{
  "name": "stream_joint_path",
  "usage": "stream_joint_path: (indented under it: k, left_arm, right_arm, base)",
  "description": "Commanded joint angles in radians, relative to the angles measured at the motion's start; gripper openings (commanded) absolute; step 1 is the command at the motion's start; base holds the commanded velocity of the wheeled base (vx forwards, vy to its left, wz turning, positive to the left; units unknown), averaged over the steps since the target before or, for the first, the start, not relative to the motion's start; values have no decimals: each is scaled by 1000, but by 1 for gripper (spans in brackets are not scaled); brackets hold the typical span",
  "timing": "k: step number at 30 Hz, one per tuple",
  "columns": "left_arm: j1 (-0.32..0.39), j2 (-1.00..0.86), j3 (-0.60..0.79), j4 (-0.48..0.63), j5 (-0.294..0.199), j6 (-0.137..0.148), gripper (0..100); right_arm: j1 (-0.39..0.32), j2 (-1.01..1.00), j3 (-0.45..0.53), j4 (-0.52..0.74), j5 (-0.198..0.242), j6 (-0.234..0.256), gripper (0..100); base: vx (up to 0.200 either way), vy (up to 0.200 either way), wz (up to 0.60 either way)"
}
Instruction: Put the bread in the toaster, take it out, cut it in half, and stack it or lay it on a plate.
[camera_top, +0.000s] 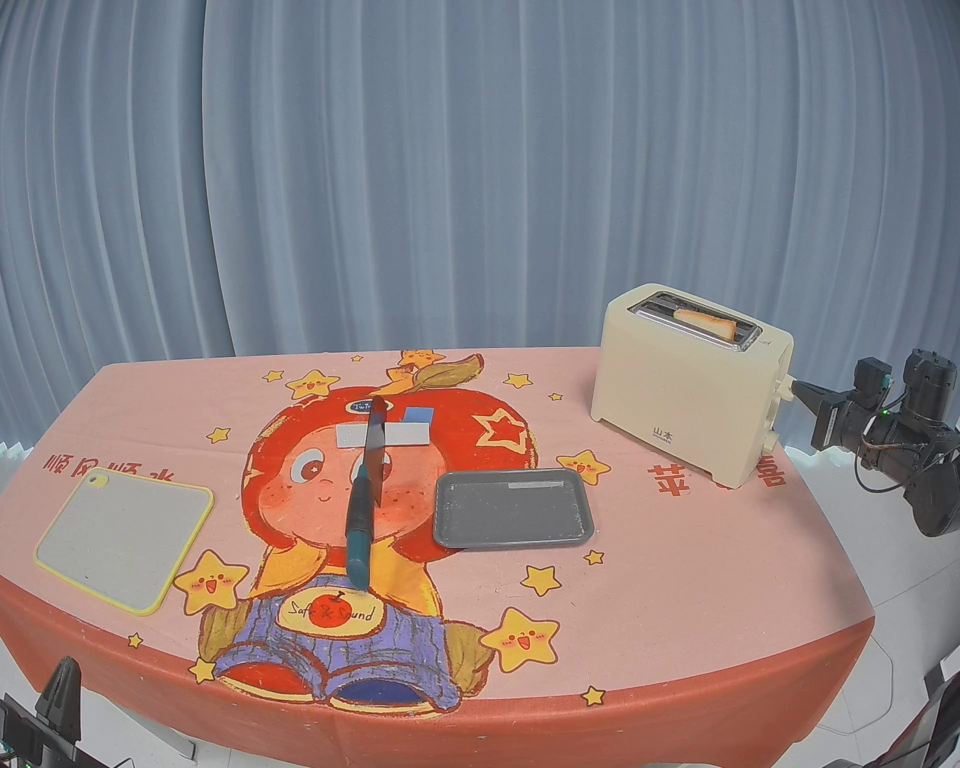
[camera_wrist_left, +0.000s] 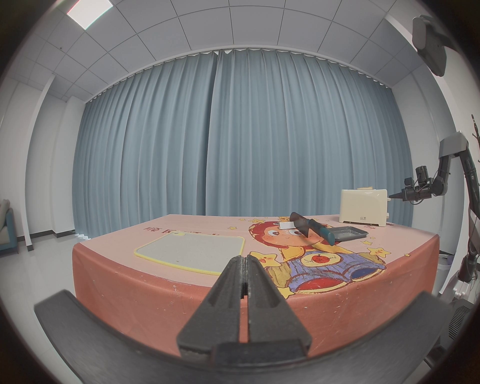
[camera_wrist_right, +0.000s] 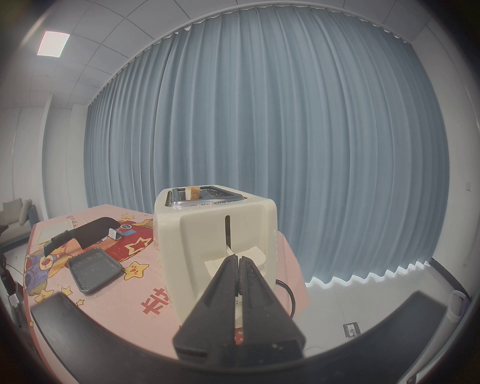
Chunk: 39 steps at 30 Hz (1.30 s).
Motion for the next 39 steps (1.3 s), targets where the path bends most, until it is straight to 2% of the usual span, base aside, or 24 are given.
stream_joint_path:
  k: [1, 39]
  left_arm:
    - [0, -16, 18, 0, 0, -1, 0]
    - [0, -16, 18, 0, 0, -1, 0]
  right_arm:
    - [-1, 10, 3, 1, 0, -1, 0]
    - [-7, 70, 21, 1, 0, -38, 0]
  base:
    - [0, 0, 0]
    - [0, 0, 0]
